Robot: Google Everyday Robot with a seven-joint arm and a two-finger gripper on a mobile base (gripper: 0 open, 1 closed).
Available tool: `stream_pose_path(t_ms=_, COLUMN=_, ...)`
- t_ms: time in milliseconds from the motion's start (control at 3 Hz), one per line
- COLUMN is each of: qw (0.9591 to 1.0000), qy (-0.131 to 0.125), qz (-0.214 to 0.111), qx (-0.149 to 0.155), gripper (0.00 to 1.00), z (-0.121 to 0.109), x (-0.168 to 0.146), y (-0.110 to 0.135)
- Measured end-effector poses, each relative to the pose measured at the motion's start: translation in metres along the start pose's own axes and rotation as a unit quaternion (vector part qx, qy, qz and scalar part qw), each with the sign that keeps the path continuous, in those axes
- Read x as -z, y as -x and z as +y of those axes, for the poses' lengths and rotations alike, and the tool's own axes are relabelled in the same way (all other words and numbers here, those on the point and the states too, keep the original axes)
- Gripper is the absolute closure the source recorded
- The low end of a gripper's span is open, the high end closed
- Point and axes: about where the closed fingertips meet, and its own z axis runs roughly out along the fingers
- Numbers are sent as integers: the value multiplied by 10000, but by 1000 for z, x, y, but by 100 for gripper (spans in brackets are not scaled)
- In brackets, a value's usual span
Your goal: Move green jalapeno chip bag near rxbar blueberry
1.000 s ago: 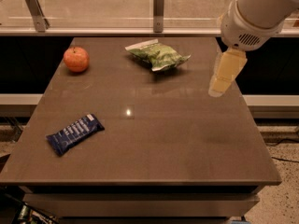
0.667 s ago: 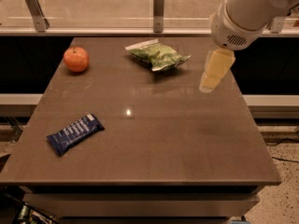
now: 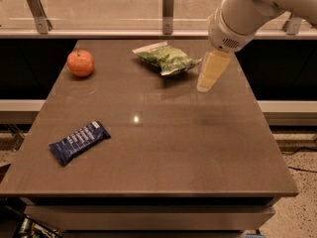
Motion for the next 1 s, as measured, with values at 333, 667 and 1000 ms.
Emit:
stream_pose_path(t_ms=333, qw=9999, qy=44, qz=-145, qx=21, gripper=0, z=-10, x=-20, y=8)
stream_pose_path(t_ms=667, qw=9995, qy=77, qz=-314, qx=-6, gripper=0, z=-15, x=-41, y=15)
stream_pose_path(t_ms=1000, qw=9988, qy=148, qz=-460, qx=-29, gripper=0, z=-13, x=-63, y=23)
